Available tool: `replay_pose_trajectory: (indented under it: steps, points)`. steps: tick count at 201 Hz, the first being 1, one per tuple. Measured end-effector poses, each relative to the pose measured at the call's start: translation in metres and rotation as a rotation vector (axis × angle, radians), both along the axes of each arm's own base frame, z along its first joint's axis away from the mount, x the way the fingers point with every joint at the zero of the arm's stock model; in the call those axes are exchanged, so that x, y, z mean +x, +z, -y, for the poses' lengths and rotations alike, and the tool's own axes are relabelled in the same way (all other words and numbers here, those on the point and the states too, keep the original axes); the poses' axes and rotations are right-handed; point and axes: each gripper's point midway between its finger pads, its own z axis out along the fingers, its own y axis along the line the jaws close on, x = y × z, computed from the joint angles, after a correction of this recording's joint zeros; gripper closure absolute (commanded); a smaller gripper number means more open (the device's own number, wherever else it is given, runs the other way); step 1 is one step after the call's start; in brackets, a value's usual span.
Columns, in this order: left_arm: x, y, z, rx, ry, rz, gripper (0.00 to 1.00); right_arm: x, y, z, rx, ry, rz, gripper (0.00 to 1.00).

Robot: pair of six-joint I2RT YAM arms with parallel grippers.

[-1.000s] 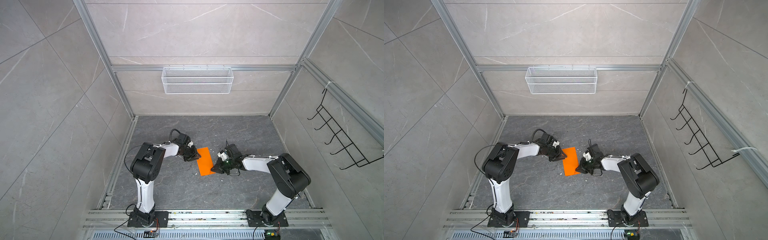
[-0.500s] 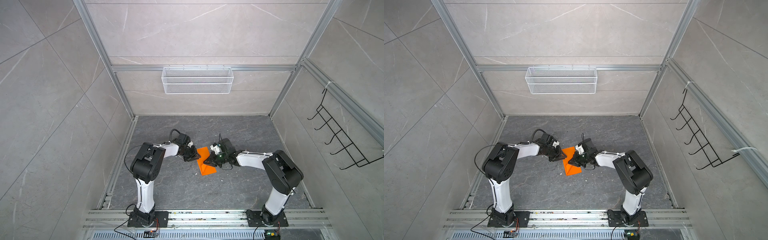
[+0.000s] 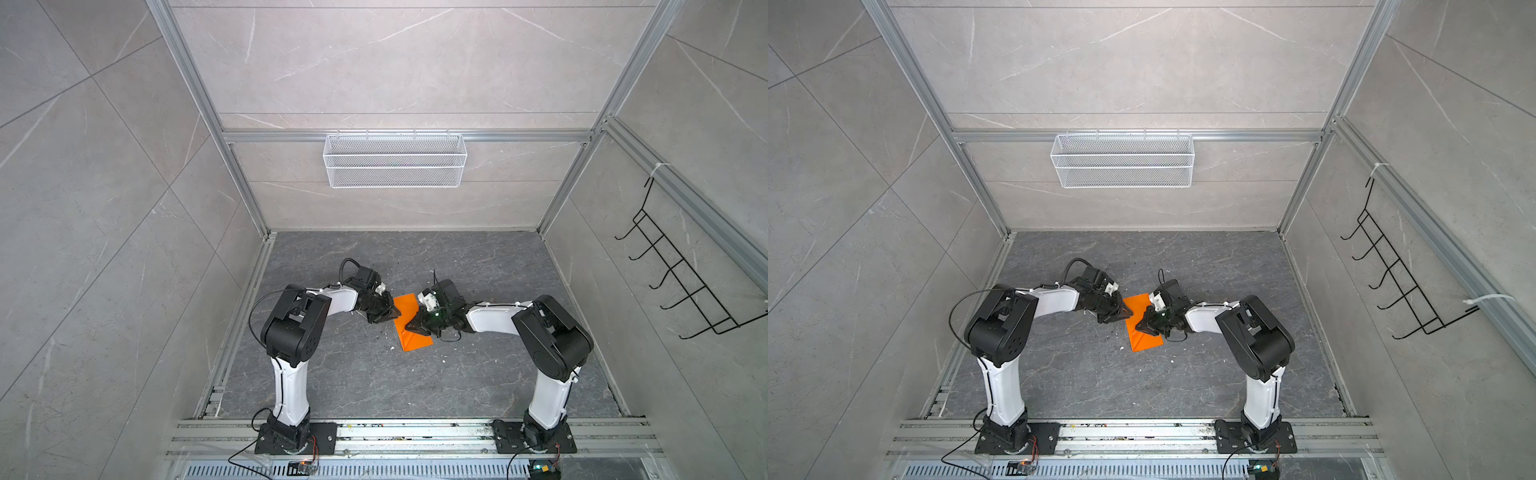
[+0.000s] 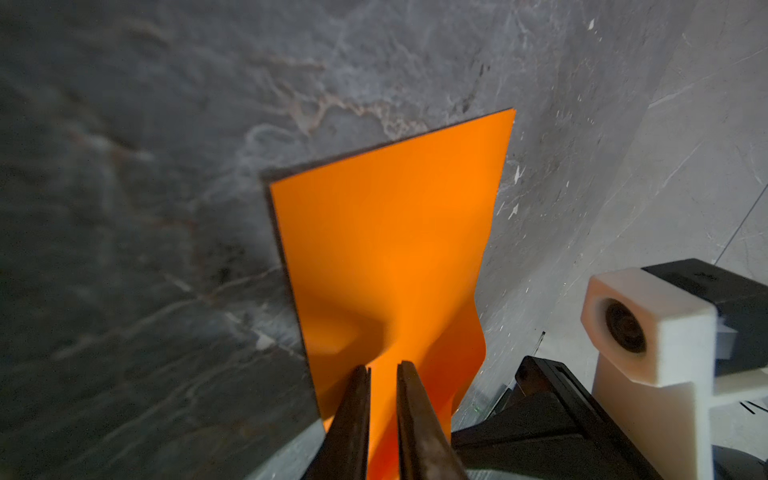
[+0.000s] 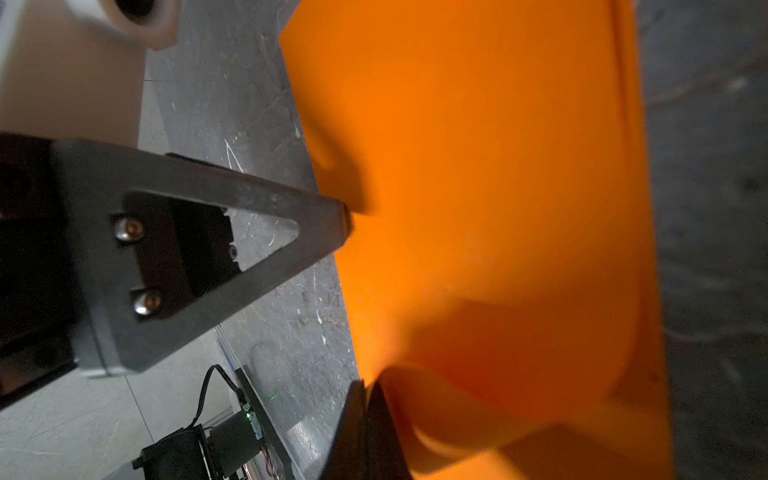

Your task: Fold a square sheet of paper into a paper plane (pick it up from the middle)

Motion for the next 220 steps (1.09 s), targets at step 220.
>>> replay_pose_trajectory:
  steps: [220]
  points:
    - [0.0, 0.0, 0.0, 0.003, 0.0, -0.004, 0.83, 0.004, -0.012, -0.011, 0.01, 0.03, 0.018, 0.98]
